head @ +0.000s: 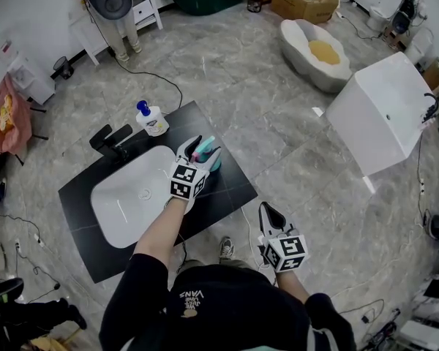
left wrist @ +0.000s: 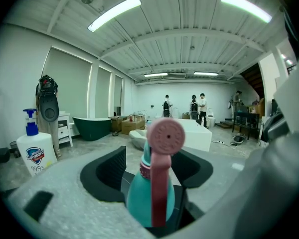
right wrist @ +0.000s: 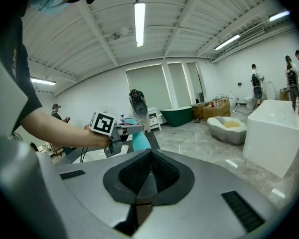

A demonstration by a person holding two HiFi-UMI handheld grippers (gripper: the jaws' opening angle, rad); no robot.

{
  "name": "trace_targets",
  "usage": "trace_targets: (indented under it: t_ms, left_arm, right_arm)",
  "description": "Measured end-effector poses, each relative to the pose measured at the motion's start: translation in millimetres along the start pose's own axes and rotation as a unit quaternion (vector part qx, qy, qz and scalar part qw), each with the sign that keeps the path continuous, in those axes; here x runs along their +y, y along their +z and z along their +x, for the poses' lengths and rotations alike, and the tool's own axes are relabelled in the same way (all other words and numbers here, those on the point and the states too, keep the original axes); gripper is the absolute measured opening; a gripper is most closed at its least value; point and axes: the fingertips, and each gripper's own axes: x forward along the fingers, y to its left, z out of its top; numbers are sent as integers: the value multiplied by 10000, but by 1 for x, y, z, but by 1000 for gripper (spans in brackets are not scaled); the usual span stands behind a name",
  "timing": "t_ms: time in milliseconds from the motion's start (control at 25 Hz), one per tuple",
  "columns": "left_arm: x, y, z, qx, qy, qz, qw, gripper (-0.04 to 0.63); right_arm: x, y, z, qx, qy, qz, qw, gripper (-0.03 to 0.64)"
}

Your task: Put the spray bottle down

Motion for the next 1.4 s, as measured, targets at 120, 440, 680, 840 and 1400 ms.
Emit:
trace_targets:
  t_ms: [120, 440, 680, 840, 1400]
  left_arm:
    - [0, 0, -8, -19, -8, -8, 10000, 276]
    - [-6, -3, -44, -76, -156, -80, 9998, 284]
    - [-9, -9, -83, -154, -179, -110, 9997, 284]
    - [-10, -12, -112, -216, -166, -150, 9995, 284]
    - [-16, -16, -248, -478, -127, -34, 9988, 195]
  right_arm:
    - [6, 3, 0, -24, 20, -38, 10000, 2]
    - [27, 6, -4, -77, 2, -137, 9999, 2]
    - [54, 1, -7, -122, -7, -168, 9998, 2]
    - [74, -3, -12, -174, -35, -160, 9997, 2]
    - [162, -18, -36, -436, -102, -143, 9989, 2]
